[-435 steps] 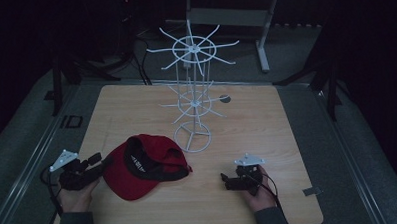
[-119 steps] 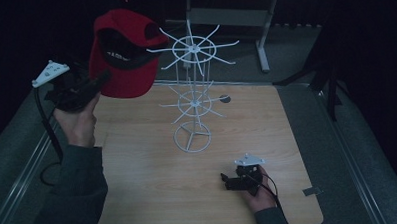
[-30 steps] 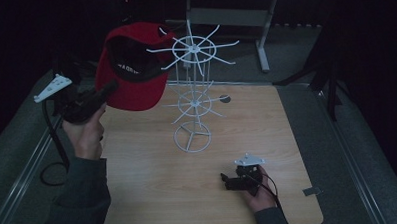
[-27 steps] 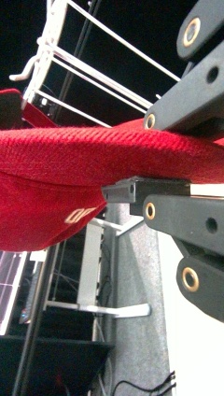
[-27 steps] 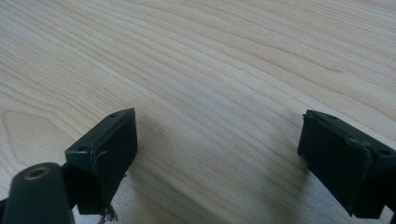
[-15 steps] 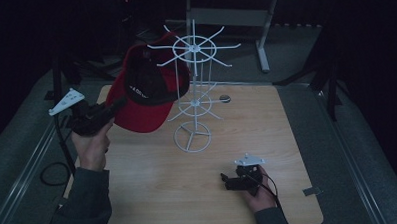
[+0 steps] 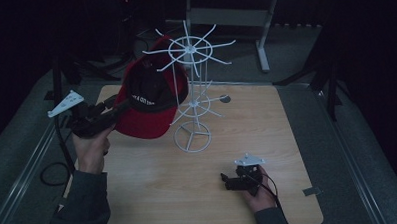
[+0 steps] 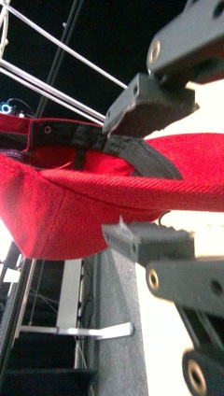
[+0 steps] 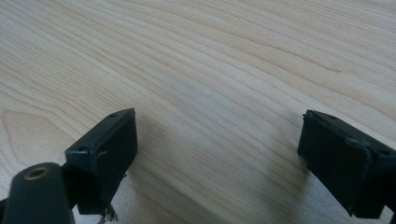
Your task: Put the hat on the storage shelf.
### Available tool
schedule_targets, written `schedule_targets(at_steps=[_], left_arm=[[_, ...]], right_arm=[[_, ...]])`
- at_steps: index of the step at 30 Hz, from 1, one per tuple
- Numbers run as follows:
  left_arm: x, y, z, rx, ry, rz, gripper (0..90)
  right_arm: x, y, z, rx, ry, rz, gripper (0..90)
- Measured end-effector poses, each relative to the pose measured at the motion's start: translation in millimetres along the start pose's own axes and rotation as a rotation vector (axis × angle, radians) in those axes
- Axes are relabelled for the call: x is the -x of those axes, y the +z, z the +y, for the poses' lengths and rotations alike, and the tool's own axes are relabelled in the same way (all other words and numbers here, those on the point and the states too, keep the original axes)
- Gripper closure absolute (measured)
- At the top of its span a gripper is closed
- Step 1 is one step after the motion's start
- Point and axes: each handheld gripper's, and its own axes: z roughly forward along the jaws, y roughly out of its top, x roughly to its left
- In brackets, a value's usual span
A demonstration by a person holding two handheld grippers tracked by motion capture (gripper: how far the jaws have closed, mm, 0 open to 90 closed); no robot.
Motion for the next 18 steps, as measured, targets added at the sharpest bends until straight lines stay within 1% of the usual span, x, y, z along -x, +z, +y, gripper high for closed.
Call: schedule_targets(at_steps=[3,7,9,10,12,13,15,18], left_arm=[[-0.6,-1.6,0.6,0.002,-0.002,0.009,35.5],[-0.3,-3.8,1.4,0.005,0.001,0.004,27.7],[0.4,-4.0,1.6,-0.002,0.007,0.01,26.9],[2.4,-4.6,2.2,-0.014,0.026,0.032,24.7],[2.3,-5.8,2.8,-0.015,0.026,0.035,23.9],[2.2,-6.5,2.9,-0.012,0.025,0.039,22.1],[1.2,-8.0,3.2,-0.013,0.025,0.037,21.7],[2.2,-9.5,1.7,-0.032,0.049,0.027,20.4]], right_arm=[[-0.1,-0.1,0.0,-0.001,0.002,0.001,11.7],[-0.1,-0.1,0.0,-0.001,0.002,0.0,11.7],[-0.1,-0.1,0.0,-0.001,0.002,0.0,11.7],[-0.1,0.0,0.0,-0.001,0.002,0.001,11.7],[-0.1,0.0,0.0,-0.001,0.002,0.001,11.7],[-0.1,-0.1,0.0,-0.001,0.001,0.001,11.7],[0.0,0.0,0.0,0.0,0.0,0.001,11.7],[-0.1,0.0,0.0,-0.001,0.001,0.001,11.7]])
